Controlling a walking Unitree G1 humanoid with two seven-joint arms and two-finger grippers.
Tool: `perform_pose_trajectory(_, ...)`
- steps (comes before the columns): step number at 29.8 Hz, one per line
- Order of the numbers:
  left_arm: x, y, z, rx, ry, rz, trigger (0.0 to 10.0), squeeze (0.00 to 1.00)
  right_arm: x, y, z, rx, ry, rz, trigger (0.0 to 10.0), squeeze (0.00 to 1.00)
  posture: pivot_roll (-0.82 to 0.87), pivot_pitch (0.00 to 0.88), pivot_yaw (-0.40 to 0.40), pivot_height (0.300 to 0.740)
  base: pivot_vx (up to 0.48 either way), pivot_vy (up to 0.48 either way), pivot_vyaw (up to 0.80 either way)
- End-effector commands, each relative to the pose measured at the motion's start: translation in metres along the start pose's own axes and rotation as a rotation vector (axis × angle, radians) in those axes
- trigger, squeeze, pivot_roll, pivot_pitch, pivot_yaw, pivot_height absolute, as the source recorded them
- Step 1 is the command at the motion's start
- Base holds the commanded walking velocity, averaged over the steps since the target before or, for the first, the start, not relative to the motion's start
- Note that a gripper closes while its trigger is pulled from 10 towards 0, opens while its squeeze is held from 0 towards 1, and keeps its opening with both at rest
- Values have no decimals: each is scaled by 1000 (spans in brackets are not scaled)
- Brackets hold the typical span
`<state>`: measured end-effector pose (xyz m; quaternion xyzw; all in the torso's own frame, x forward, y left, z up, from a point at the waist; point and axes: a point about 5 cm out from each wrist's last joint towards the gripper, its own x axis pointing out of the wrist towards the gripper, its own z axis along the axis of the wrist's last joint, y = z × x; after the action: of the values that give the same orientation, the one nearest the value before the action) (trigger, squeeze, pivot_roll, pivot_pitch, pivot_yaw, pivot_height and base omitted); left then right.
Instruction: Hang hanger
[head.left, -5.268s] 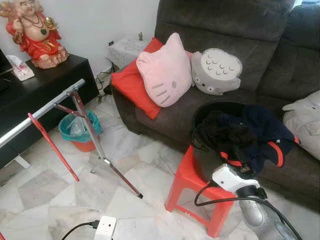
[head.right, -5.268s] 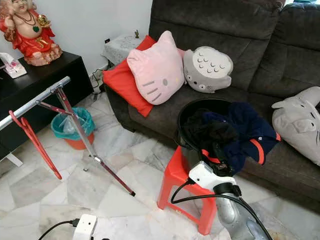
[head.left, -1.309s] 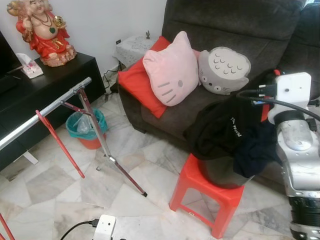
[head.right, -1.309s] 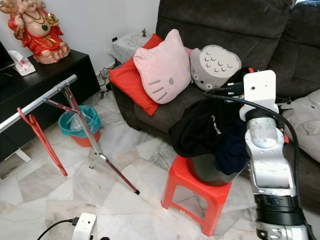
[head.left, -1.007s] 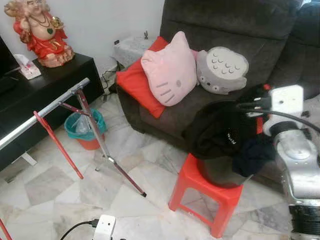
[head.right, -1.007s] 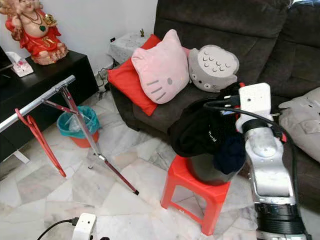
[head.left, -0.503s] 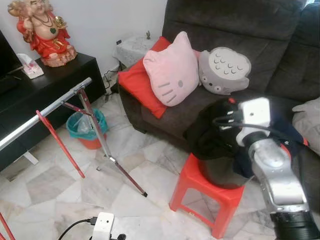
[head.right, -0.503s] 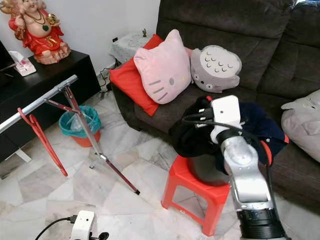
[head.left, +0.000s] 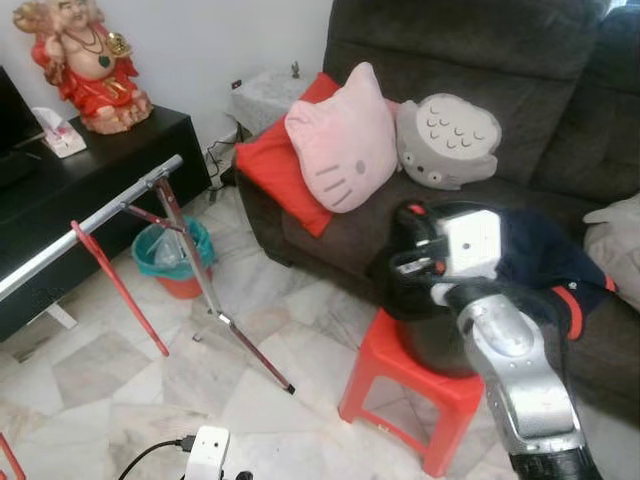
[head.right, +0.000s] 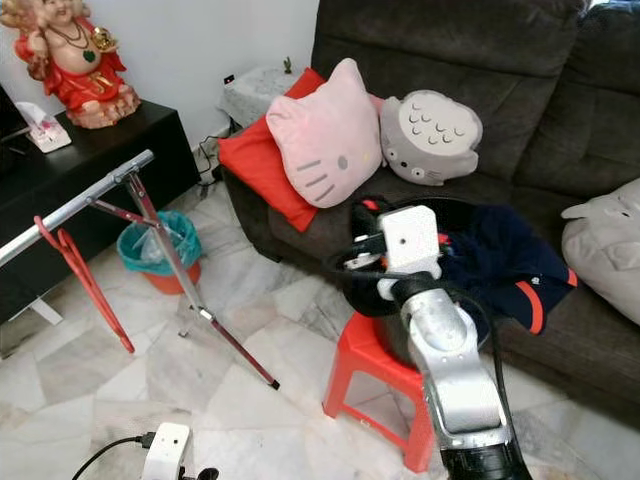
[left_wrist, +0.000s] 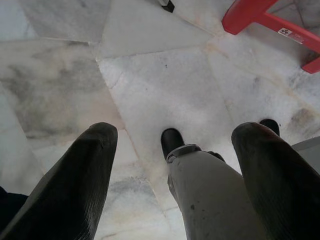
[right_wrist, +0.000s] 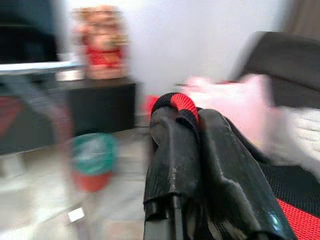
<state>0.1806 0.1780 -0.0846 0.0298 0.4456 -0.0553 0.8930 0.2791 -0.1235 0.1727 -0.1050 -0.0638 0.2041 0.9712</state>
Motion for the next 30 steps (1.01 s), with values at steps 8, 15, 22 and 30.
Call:
perform_pose_trajectory(8, -1, 1, -4, 15, 30, -6, 10000, 0, -23, -4, -43, 75, 221, -8, 0, 0, -84, 1, 53, 740, 0, 0, 0)
perform_pose_trajectory(15, -1, 1, -5, 21, 37, -11, 10000, 0, -60, -1, -114, 43, 604, 129, 0, 0, -87, 0, 53, 740, 0, 0, 0)
perform_pose_trajectory(22, -1, 1, -5, 22, 38, -13, 10000, 0, -90, 36, -166, 80, 808, 323, 0, 0, -80, 0, 51, 740, 0, 0, 0)
perform_pose_trajectory(30, -1, 0, -5, 28, 41, -16, 10000, 0, -95, 41, -200, 510, 757, 33, 2039, 0, -61, 2, 51, 740, 0, 0, 0)
